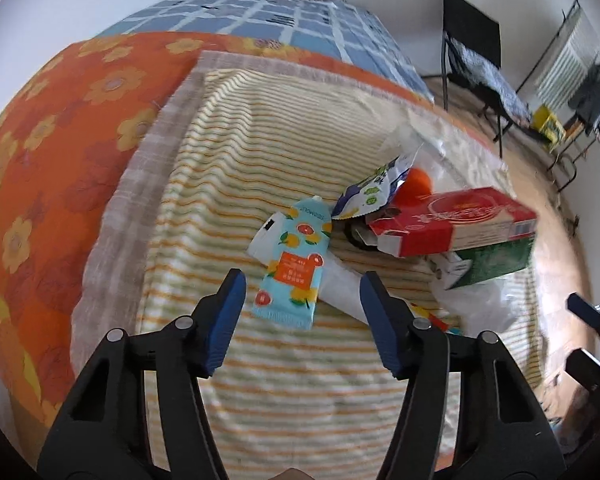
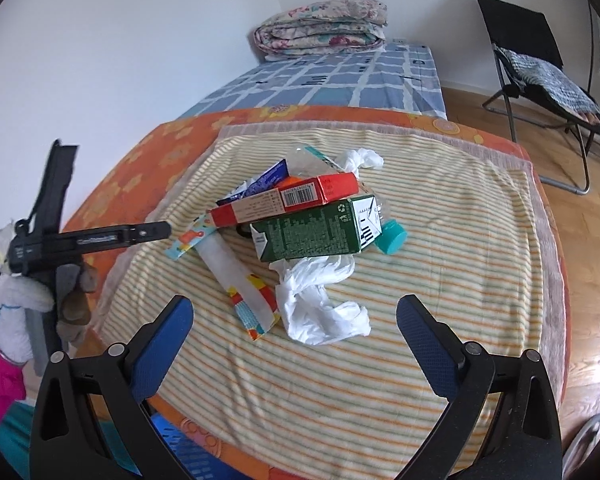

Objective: Collect trash
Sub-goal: 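Grasp the blue orange-print tube with left tool while right tool grasps the white plastic bag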

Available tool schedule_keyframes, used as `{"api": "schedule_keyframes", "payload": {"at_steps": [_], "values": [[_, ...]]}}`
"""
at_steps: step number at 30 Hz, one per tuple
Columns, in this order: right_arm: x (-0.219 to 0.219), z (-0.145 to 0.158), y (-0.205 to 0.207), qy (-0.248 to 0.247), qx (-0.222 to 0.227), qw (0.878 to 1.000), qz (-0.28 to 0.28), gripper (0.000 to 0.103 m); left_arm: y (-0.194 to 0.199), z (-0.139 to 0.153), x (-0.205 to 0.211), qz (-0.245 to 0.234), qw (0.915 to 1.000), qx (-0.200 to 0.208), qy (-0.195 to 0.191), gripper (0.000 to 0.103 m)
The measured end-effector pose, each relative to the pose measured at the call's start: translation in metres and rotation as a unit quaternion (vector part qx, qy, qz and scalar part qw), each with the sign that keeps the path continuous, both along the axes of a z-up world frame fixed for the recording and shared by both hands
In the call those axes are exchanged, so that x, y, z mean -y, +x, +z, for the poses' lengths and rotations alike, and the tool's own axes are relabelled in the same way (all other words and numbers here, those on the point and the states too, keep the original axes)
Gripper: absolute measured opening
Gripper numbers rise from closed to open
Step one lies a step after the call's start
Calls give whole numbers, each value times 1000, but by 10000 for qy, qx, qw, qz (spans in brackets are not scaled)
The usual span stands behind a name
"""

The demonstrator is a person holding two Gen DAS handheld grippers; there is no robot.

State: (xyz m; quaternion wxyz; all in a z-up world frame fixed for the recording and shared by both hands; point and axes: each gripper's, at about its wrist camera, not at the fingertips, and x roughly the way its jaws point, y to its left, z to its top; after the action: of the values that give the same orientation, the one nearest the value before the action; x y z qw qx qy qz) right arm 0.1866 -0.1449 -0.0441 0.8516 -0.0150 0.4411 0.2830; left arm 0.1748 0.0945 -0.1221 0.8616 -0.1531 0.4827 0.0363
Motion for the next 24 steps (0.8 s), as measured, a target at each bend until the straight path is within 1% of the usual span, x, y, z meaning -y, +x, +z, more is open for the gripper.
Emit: {"api": "schedule_keyframes", "payload": {"at_steps": [2,4,6,7,10,13,14,17,22,23,24], "values": [[-3,-6,3,-54,-41,10000,24,101,9,-7,6,-106,9997,-39,231,61],[-7,-10,6,-122,-50,9999,72,98,16,-14,13,-219,9986,-88,479,61],[-13,-15,9,-256,19,9996,151,97,23,-23,19,-338,9971,-164,656,61],[-16,-16,9,-308,76,9993,176,97,26,-26,21,-365,9968,-195,682,61],[-24,-19,13,-396,158,9988,245,97,35,-34,24,-387,9959,-299,763,55],[-30,-24,16,-485,208,9982,286,97,40,-38,24,-373,9951,-292,865,55],[-32,-26,17,-521,228,9979,298,97,42,-39,23,-366,9948,-291,903,53],[-37,-32,22,-665,273,9970,291,97,45,-40,18,-284,9953,-289,879,43],[-44,-47,34,-902,261,9954,214,96,46,-40,11,-252,9964,-212,775,37],[-45,-50,36,-935,229,9951,228,94,46,-40,9,-243,9969,-189,727,37],[-47,-54,37,-981,205,9946,256,86,45,-40,8,-225,9973,-178,682,37]]}}
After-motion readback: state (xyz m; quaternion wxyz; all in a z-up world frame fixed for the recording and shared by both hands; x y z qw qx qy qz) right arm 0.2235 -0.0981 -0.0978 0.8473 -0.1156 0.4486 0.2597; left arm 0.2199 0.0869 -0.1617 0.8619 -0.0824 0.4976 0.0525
